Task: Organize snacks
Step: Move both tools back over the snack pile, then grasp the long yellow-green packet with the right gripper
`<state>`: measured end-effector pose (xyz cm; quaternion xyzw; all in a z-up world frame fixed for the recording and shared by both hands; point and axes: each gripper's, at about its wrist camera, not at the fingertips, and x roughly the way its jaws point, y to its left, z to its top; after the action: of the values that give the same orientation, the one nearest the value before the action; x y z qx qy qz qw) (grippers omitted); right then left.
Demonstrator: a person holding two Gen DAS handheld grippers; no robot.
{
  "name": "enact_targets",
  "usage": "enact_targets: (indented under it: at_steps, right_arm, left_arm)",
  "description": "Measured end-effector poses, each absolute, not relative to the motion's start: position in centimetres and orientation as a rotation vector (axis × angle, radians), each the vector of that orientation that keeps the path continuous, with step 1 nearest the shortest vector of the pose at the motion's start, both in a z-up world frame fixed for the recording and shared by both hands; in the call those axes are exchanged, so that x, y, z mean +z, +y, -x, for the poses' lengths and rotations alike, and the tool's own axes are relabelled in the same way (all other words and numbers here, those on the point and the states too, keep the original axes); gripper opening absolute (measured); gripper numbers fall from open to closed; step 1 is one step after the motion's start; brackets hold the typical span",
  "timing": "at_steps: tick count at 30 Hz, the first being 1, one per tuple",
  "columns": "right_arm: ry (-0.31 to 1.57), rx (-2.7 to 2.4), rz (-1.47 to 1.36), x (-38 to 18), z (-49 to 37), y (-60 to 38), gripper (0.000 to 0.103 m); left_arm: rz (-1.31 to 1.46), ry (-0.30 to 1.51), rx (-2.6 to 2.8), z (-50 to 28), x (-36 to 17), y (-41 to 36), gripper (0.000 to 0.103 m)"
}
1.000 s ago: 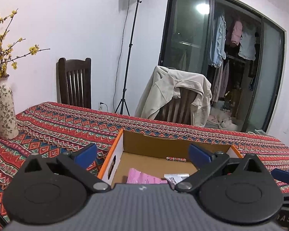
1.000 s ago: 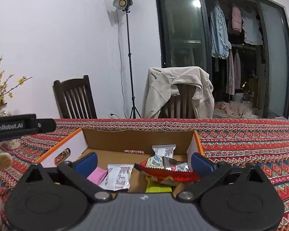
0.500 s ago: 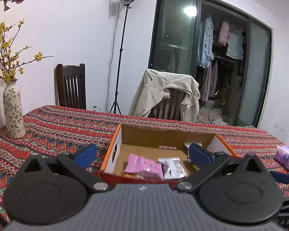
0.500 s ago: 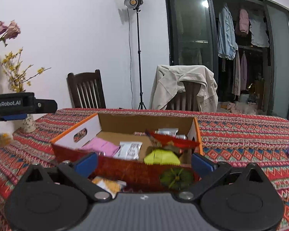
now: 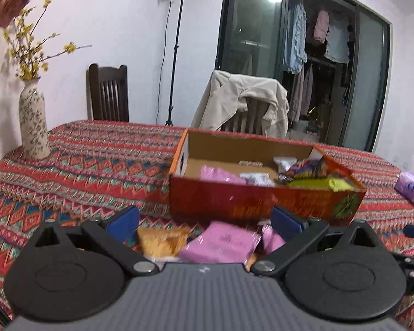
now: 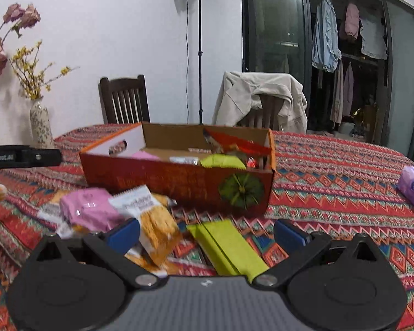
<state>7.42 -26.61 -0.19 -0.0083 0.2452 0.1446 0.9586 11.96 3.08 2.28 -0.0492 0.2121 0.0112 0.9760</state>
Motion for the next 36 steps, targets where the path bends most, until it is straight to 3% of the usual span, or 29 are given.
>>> enact_targets:
  at_steps: [9, 22, 36]
  right_arm:
    - [0.569, 0.262, 0.04, -1.7, -8.3, -27.4, 0.103]
    - [0.749, 0.217, 0.03, -4.1, -14.1, -27.3, 0.103]
    - [0.72, 0.241, 0.019, -4.3, -14.5, -27.2, 0.103]
  left_arm:
    - [0.121, 0.503, 0.055, -12.5, -0.8, 4.2, 0.103]
    - [0.152, 0.514, 0.049, -12.8, -1.4, 4.6, 0.103]
    - [0.186, 0.53, 0.063, -13.1, -1.6, 5.0, 0.103]
